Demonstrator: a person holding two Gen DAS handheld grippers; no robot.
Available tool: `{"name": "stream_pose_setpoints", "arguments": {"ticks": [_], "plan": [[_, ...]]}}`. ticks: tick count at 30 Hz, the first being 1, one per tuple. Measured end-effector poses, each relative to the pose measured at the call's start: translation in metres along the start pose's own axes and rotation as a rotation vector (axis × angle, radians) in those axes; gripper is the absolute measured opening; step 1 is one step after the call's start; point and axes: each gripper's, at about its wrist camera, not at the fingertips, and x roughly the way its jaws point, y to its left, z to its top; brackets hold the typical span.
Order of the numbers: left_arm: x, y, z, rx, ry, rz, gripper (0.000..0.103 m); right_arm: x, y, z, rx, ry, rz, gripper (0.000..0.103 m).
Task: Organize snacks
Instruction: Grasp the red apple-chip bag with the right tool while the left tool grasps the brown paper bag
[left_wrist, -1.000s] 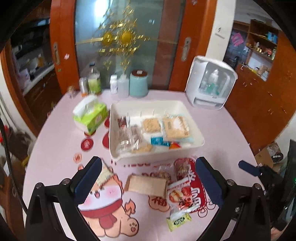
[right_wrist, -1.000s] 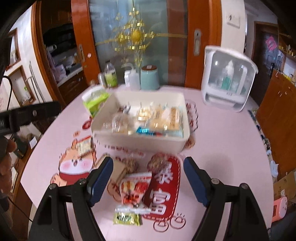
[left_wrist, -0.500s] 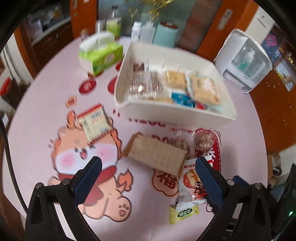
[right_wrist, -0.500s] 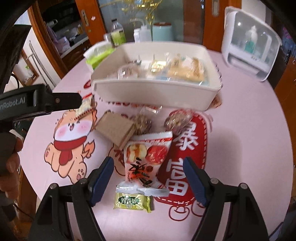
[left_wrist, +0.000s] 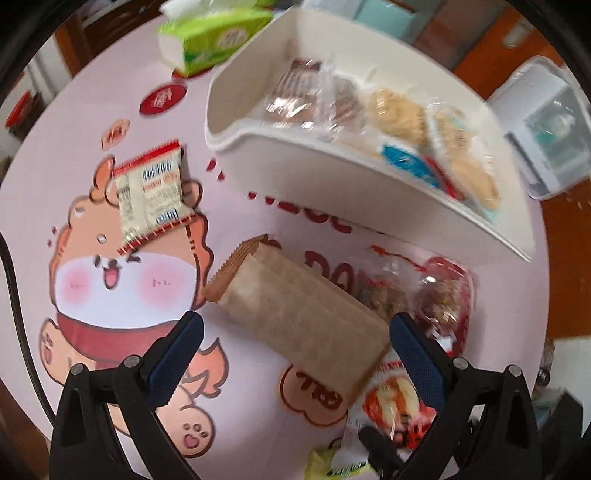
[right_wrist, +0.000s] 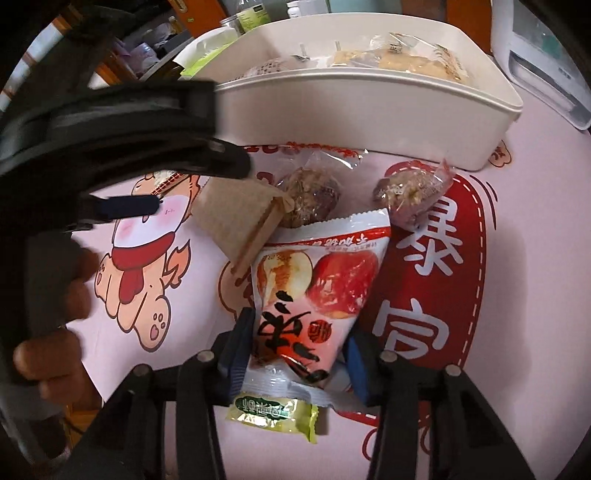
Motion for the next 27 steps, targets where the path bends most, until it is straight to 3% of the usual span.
{"name": "stream_pose_setpoints", "arguments": {"ticks": [8, 16, 19, 21, 27], "plan": [[0.043, 0.006, 0.0, -0.081, 0.114, 0.107, 0.1, -0.008, -0.022, -0.004, 0.047, -0.003, 0.013, 0.042], [0.045, 0.014, -0.02, 0.065, 0.115, 0.194, 0.098, -0.012, -0.036, -0.01, 0.068, -0.015, 0.027, 0.042], [0.039, 0.015, -0.028, 0.11, 0.099, 0.186, 0.088, -0.013, -0.034, -0.008, 0.053, -0.013, 0.012, 0.042], [0.034, 0.013, -0.032, 0.146, 0.085, 0.179, 0.066, -0.013, -0.033, -0.009, 0.049, -0.013, 0.008, 0.042], [0.026, 0.013, -0.052, 0.208, 0.074, 0.144, 0.061, -0.012, -0.034, -0.008, 0.061, -0.013, 0.005, 0.041]]}}
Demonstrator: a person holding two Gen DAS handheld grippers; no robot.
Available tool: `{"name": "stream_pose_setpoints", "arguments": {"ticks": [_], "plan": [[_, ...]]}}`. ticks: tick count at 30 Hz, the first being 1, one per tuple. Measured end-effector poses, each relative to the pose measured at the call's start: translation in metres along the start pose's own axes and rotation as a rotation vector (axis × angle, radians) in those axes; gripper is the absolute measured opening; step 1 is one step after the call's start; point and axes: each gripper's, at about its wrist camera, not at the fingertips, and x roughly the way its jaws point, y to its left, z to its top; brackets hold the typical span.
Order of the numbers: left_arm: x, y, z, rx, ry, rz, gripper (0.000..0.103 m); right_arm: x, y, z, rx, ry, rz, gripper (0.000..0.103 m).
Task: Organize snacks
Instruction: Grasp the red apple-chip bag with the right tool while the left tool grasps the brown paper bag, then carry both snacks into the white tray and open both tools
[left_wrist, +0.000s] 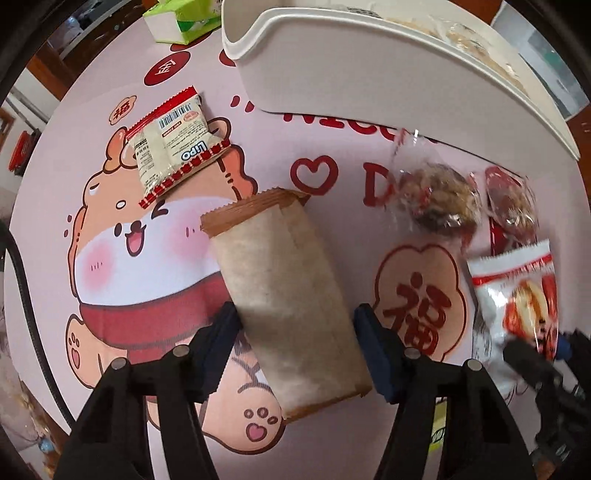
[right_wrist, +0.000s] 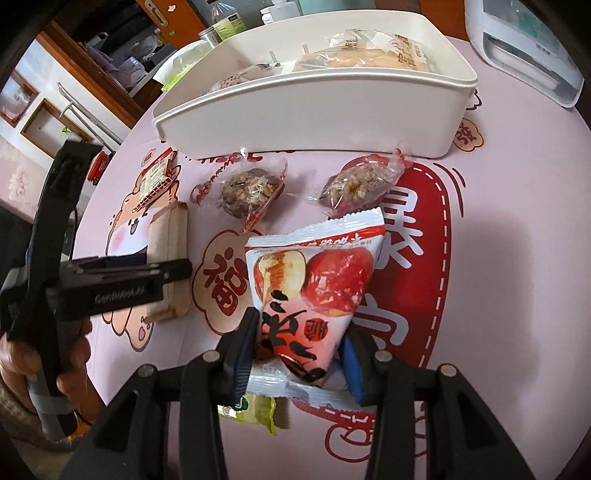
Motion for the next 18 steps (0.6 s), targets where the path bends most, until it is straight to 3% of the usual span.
{"name": "stream_pose_setpoints", "arguments": {"ticks": [7, 11, 18], "plan": [[-0.01, -0.001, -0.042, 0.082, 0.003, -0.002, 0.06, -0.001, 0.003, -0.001, 0.019, 0.005, -0.011, 0.041], [-0.037, -0.002, -0.061, 0.144, -0.055, 0.002, 0.06, -0.007, 0.008, -0.002, 0.017, -0.006, -0.014, 0.04], [-0.102, -0.018, -0.06, 0.221, -0.184, -0.018, 0.06, -0.038, 0.032, 0.004, -0.042, -0.089, -0.042, 0.04]]}}
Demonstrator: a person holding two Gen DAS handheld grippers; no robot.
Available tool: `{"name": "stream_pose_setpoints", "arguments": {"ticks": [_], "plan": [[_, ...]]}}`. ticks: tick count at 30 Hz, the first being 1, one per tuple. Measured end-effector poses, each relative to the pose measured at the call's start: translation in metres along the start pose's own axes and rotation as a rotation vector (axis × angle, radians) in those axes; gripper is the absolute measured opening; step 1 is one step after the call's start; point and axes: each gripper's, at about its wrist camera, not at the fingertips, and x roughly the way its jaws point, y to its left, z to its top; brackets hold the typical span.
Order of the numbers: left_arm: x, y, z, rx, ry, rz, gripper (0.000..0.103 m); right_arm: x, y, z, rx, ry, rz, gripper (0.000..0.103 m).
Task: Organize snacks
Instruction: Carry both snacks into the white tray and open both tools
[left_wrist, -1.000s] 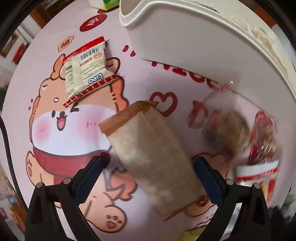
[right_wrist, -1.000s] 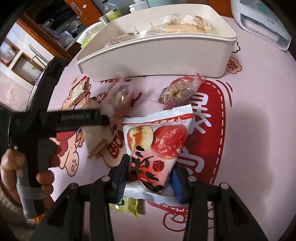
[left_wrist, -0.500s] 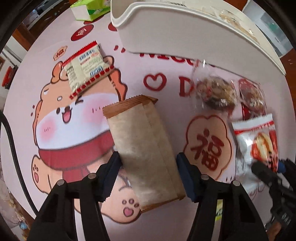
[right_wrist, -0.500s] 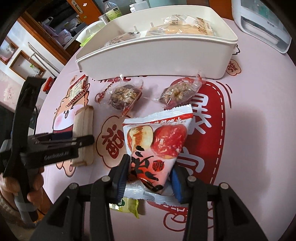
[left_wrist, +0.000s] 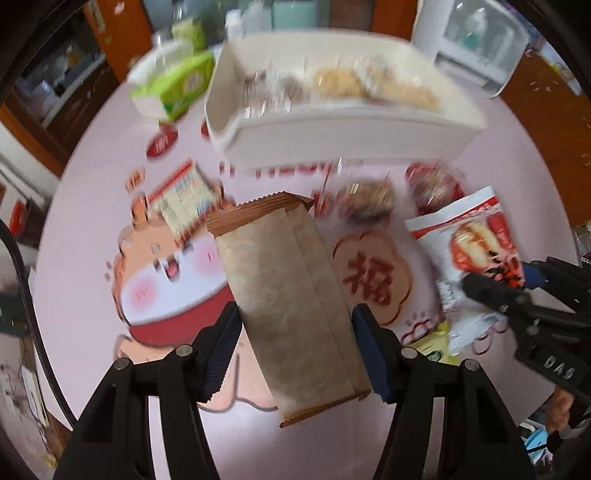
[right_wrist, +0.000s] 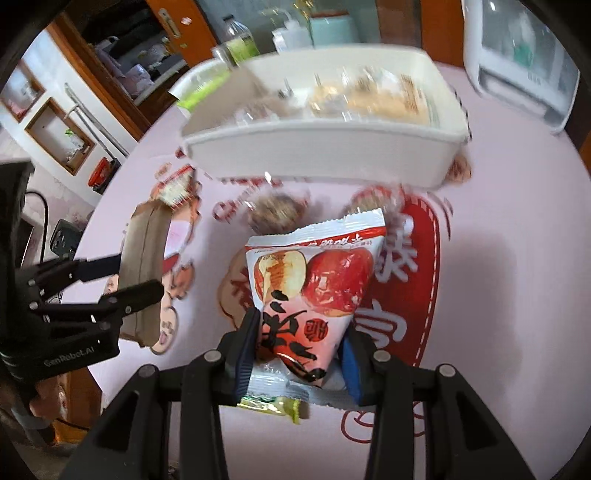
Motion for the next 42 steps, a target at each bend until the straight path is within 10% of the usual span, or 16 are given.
{"name": "stream_pose_setpoints", "arguments": {"ticks": [23, 33, 37, 42], "plan": [[-0.136, 0.03, 0.174, 0.099, -0.465, 0.102, 0.061, -0.158, -0.014, 0.15, 0.054, -0.519, -0.12, 0.041], [-0.087, 0.032, 0.226, 0.039, -0.442, 0.023, 0.062, -0.096, -0.024, 0.187, 0.136, -0.472, -0.167, 0.045], [-0.059, 0.036, 0.235, 0.025, -0.4, 0.005, 0.097, -0.068, -0.026, 0.197, 0.153, -0.401, -0.189, 0.058], [-0.041, 0.055, 0.235, -0.023, -0.355, -0.01, 0.098, -0.061, -0.018, 0.195, 0.14, -0.426, -0.239, 0.08]]}}
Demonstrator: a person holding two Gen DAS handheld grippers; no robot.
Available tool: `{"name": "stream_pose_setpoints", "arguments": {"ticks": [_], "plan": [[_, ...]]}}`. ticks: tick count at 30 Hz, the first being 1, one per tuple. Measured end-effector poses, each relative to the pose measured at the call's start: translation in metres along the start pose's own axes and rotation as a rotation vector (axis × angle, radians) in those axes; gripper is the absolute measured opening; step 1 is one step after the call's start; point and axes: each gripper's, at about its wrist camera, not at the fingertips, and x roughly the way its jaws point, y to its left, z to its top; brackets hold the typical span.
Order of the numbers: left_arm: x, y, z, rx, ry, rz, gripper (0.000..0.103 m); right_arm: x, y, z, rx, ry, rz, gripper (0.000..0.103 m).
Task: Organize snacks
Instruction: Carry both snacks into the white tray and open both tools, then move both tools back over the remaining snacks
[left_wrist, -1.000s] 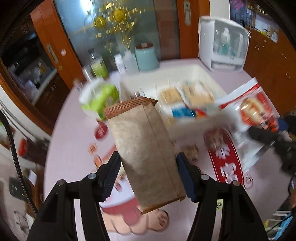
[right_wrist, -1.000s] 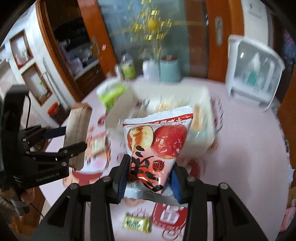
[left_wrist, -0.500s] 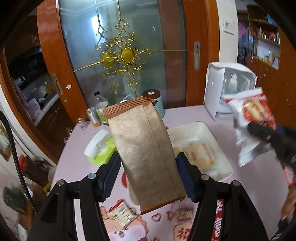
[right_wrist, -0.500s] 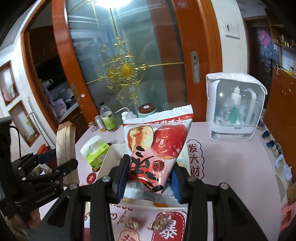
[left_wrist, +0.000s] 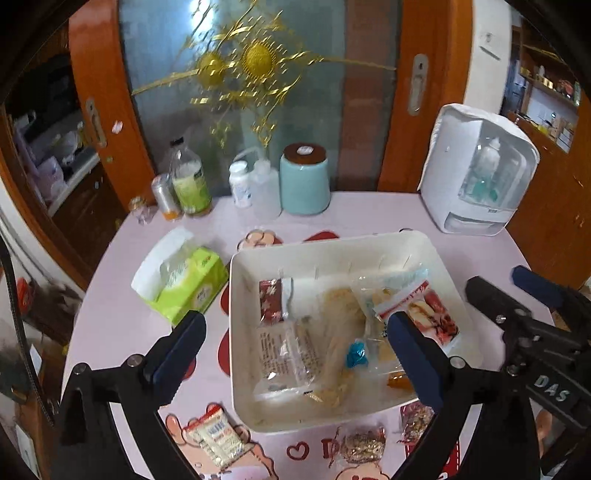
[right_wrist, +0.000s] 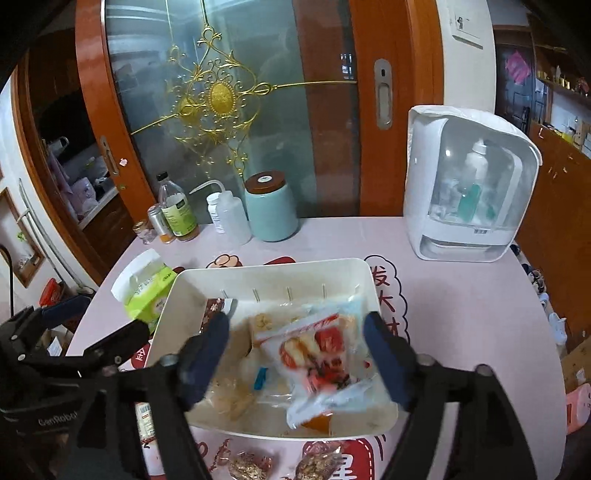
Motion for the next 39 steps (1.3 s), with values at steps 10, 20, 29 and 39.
{"name": "stream_pose_setpoints", "arguments": {"ticks": [10, 20, 29, 39], "plan": [[-0.006, 0.015, -0.028, 0.011, 0.053, 0.019, 0.098, -0.025, 0.003, -0.019, 0.029, -0.01, 0.082, 0.082], [-0.029, 0.011, -0.059, 0.091, 0.092, 0.027, 0.098, -0.06, 0.002, -0.049, 0.03, -0.011, 0.07, 0.082], [-0.043, 0.031, -0.092, 0.205, 0.132, 0.055, 0.098, -0.076, -0.007, -0.091, 0.053, 0.028, -0.001, 0.089], [-0.02, 0.075, -0.116, 0.269, 0.232, 0.023, 0.098, -0.07, -0.006, -0.16, 0.079, 0.192, -0.06, 0.089]]}}
